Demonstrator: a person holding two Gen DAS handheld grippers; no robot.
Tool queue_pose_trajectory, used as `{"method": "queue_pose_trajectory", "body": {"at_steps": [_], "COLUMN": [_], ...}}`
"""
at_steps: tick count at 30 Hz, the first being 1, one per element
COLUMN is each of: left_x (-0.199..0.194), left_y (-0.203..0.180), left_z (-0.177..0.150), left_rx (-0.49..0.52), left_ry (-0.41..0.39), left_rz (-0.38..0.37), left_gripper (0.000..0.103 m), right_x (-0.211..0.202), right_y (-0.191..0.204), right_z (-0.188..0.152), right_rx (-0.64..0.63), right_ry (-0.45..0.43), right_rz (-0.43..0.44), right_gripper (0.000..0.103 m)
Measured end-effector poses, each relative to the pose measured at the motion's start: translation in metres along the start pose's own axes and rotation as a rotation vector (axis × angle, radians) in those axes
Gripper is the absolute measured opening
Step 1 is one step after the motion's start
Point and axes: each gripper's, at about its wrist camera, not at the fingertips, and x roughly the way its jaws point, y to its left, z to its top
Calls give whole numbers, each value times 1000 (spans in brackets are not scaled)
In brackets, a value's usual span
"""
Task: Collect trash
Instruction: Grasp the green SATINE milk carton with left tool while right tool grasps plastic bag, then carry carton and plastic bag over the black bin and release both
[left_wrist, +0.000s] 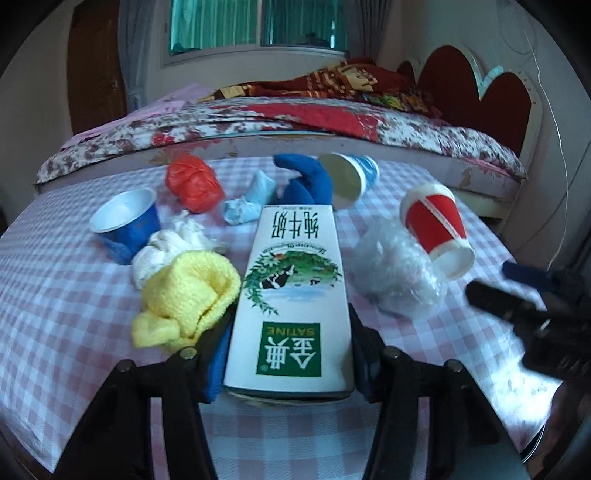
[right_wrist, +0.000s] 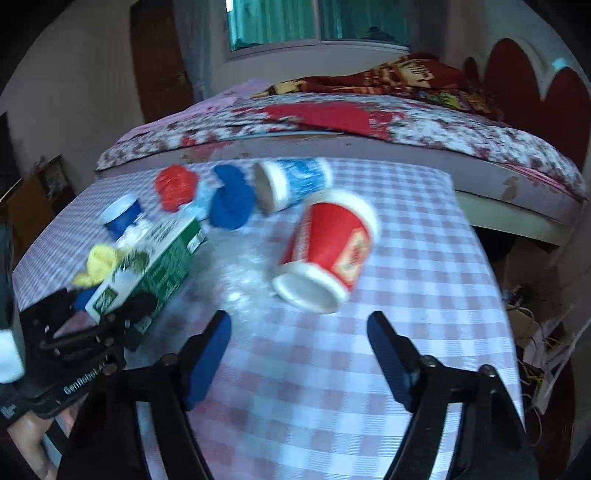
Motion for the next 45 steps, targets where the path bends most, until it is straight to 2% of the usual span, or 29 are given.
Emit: {"method": "queue_pose_trajectory", "body": {"at_steps": [6, 7, 8, 11, 13, 19, 27, 38, 45], "left_x": [-1, -2, -3, -7, -12, -28, -60, -100, -110], "left_y": [18, 19, 19, 18, 16, 8, -5, -46, -76], "left_z": [-4, -4, -4, -3, -4, -10, -26, -46, -58], "left_rx": [-39, -42, -42, -36, -31, -16, -10, 59, 95], "left_ry": [13, 14, 13, 6, -3, -28, -77, -125, -122], "left_rz": [13, 9, 10, -2, -9, -23, -24, -71, -113], "left_gripper": [54, 54, 54, 54, 54, 54, 54, 54, 54], "right_x": [34, 41, 45, 57, 51, 11, -47, -114, -143], "right_y": [21, 22, 23, 25, 26, 30, 12, -37, -71], "right_z": [6, 9, 11, 13, 12, 0, -23, -73, -101], "right_rx": [16, 24, 31, 66, 70, 25, 7, 76, 131], "right_ry": [58, 71, 83, 120, 109, 32, -40, -83, -98], "right_rz": [75, 89, 98, 148, 179, 189, 122, 35, -17], "right_gripper": [56, 51, 38, 17, 12, 11, 11, 11, 11]}}
